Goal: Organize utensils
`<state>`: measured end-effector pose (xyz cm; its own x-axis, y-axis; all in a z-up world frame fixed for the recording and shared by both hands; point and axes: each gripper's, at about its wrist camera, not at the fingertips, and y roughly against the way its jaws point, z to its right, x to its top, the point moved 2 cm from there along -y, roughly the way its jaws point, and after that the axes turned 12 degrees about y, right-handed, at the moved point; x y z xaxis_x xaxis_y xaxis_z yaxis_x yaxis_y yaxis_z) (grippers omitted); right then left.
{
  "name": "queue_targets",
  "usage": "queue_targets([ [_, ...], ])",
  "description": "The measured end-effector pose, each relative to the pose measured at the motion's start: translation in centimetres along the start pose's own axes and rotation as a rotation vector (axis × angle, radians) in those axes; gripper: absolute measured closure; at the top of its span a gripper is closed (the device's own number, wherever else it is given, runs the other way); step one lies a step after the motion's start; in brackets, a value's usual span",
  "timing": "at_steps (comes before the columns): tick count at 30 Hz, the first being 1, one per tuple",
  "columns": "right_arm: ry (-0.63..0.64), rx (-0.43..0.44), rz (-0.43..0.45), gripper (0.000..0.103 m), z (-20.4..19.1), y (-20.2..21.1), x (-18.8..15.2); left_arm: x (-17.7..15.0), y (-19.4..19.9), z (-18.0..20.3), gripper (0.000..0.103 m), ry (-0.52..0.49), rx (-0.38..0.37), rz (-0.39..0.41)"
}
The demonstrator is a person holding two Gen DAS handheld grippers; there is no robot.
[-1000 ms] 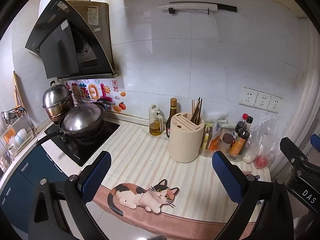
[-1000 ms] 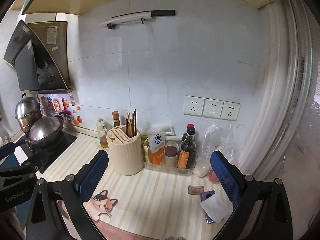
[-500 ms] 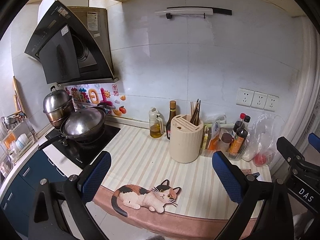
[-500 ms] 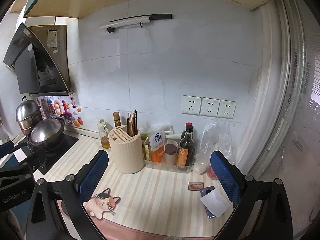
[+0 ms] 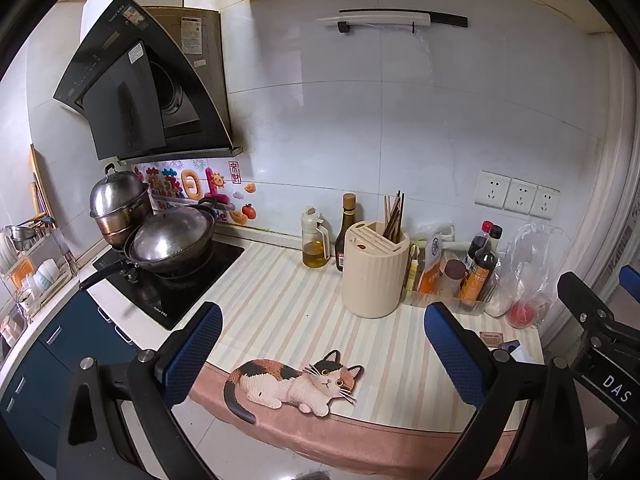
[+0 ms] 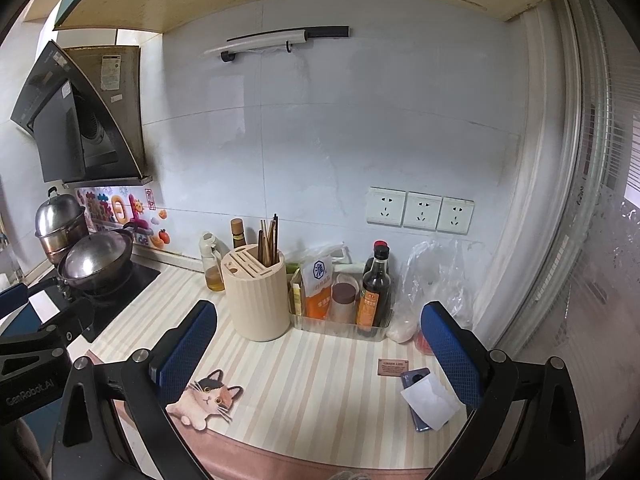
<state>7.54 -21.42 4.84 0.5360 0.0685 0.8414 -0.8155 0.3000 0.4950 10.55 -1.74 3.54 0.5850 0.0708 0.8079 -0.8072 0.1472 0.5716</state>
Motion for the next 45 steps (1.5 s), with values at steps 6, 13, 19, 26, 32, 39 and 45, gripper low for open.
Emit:
queue_targets([
  [6, -0.001, 0.004, -0.001, 0.000, 0.14, 0.01, -0.15, 0.06, -0.08, 0.11, 0.000, -0.001, 0.000, 0.000],
  [13, 0.002, -0.001, 0.000, 0.000, 0.09, 0.09, -0.23, -0.03, 0.06, 0.14, 0.000, -0.002, -0.003, 0.001],
  [19, 0.002, 0.001, -0.001, 0.000, 0.06, 0.12, -0.26, -0.01, 0.06, 0.25, 0.000, -0.003, -0.002, 0.002],
  [26, 0.000, -0.001, 0.002, 0.000, -0.01, 0.35, -0.38, -0.11, 0.13, 0.37, 0.000, -0.007, -0.002, 0.004],
  [32, 0.000, 0.005, 0.000, 0.000, 0.04, 0.68, -0.45, -0.19, 0.23, 0.35, 0.000, -0.004, -0.004, 0.000],
  [39, 0.007, 0.015, -0.001, 0.000, 0.11, 0.91, -0.52, -0.25, 0.51, 0.25, 0.000, -0.004, -0.007, 0.002],
  [45, 0.009, 0.017, -0.002, 0.000, 0.20, 0.83, -0.67, -0.31, 0.52, 0.31, 0.000, -0.003, -0.005, 0.002],
])
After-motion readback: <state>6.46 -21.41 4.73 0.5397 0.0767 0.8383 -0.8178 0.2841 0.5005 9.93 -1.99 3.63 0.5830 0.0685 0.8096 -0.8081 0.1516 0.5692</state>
